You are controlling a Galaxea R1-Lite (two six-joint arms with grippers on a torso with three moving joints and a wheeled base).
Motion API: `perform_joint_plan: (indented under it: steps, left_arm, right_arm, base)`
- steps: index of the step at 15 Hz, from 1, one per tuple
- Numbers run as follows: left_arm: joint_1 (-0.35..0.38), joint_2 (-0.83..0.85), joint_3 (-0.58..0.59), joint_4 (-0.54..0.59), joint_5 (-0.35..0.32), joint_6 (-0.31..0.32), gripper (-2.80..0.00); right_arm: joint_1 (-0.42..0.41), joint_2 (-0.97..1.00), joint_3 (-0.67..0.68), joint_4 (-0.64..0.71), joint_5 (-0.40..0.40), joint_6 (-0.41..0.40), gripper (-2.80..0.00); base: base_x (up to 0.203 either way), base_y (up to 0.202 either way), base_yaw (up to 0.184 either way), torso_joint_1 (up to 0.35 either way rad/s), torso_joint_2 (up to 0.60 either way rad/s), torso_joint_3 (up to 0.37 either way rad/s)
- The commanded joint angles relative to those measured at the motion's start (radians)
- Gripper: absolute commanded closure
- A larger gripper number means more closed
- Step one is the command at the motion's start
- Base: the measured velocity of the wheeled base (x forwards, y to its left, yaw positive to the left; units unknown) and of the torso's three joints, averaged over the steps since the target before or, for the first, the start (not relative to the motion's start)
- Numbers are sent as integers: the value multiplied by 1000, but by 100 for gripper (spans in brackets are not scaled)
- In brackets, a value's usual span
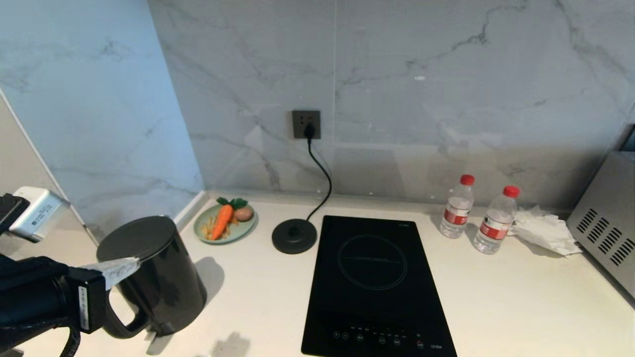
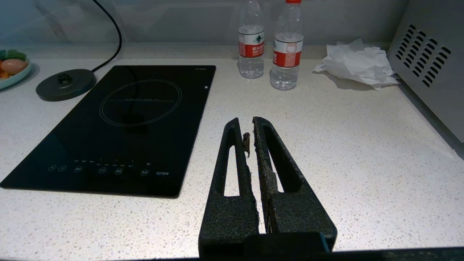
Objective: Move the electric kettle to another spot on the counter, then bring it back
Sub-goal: Grab the kettle
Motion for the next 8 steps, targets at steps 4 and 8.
perform_joint_plan:
  steps: [4,8]
  left_arm:
    - [-23,-46,67,2,122,-140,0]
    - [-237,-32,117,0,276,-261,0]
  right_arm:
    - [0,0,-1,0,0,-1,0]
    - [0,0,-1,-1,0,1,0]
  base:
    - [0,0,0,0,0,0]
    - [0,0,0,0,0,0]
